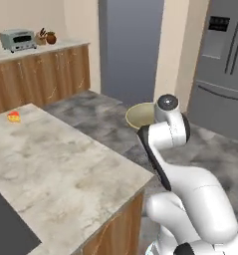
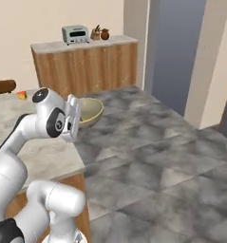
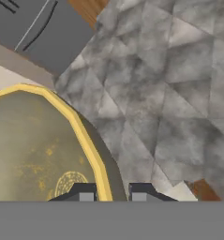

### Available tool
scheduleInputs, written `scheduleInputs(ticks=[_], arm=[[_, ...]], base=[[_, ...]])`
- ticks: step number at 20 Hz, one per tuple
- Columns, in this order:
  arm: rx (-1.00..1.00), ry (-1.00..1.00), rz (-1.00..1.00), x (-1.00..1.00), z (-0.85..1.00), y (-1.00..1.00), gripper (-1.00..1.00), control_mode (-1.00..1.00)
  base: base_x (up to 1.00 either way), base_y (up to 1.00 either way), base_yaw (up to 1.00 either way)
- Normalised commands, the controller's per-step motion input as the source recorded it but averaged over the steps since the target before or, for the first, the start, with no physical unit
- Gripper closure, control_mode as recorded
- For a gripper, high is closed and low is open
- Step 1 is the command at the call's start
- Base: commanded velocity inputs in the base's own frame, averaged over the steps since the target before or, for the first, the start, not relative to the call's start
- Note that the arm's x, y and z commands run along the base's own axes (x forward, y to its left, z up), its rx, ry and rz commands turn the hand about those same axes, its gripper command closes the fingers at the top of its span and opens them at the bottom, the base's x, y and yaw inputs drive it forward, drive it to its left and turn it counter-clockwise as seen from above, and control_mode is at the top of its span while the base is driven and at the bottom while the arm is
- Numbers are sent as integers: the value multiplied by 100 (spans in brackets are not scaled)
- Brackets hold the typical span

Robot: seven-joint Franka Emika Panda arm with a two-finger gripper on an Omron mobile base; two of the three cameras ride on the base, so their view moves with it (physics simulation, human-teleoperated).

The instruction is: Pick the mug and place it in the sink. Pick the bowl and place it in the open cabinet and then close the cabinet.

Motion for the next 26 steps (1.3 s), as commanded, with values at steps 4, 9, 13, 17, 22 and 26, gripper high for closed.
scheduleInputs(ticks=[4, 9, 13, 17, 22, 26], arm=[[0, 0, 0, 0, 0, 0, 100, 100], [0, 0, 0, 0, 0, 0, 100, 100], [0, 0, 0, 0, 0, 0, 100, 100], [0, 0, 0, 0, 0, 0, 100, 100], [0, 0, 0, 0, 0, 0, 100, 100], [0, 0, 0, 0, 0, 0, 100, 100]], base=[[0, 0, -100], [0, 0, -100], [0, 0, -100], [0, 0, -99], [-3, -2, -94], [-6, -21, -79]])
